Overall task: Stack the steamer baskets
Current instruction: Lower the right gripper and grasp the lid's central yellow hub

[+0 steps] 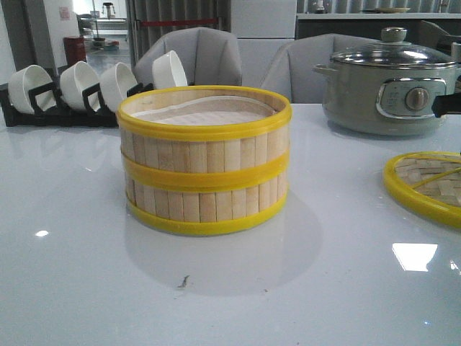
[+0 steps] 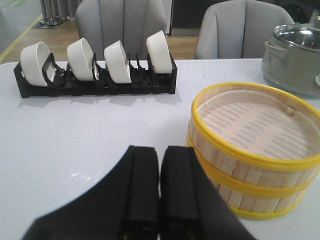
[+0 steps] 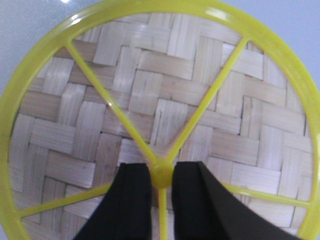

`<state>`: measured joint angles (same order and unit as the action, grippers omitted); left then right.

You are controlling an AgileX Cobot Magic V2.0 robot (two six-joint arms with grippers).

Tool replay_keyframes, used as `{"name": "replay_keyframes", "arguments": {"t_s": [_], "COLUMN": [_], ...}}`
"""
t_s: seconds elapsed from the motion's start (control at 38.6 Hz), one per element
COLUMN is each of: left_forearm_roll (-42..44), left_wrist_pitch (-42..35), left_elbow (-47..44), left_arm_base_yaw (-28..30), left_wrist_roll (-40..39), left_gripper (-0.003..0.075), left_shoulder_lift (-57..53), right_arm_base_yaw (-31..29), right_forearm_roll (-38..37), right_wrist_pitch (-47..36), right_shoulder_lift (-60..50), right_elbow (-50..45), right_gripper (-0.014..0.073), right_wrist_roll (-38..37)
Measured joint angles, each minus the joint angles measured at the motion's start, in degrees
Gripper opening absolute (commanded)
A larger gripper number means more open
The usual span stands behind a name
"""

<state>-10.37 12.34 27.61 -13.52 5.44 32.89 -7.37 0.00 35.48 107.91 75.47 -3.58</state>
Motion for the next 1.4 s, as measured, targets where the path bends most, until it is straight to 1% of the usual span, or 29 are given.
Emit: {"name": "replay_keyframes", "arguments": {"t_s": [0.62, 0.78, 1.24, 1.4], "left_forearm_roll": [0.0, 0.0, 0.0, 0.0], "left_wrist_pitch": [0.0, 0.0, 0.0, 0.0], "left_elbow": [0.0, 0.0, 0.0, 0.0], "left_arm_base_yaw": [0.0, 0.0, 0.0, 0.0], "left_wrist_roll": [0.0, -0.1, -0.1, -0.1], "left_gripper": [0.0089, 0.0089, 0.0089, 0.0089], "left_shoulder_lift": [0.0, 0.0, 0.0, 0.0], "right_arm_base_yaw": [0.0, 0.0, 0.0, 0.0], "right_forearm_roll": [0.0, 0.0, 0.0, 0.0], "right_wrist_pitch": [-0.8, -1.0, -1.5, -1.5], "right_shoulder_lift": [0.3, 0.7, 1.4, 1.5], "right_elbow": [0.0, 0.1, 0.2, 0.2], "right_gripper": [0.0250, 0.0274, 0.0274, 0.0327], "right_wrist_roll": [0.0, 0.0, 0.0, 0.0]}}
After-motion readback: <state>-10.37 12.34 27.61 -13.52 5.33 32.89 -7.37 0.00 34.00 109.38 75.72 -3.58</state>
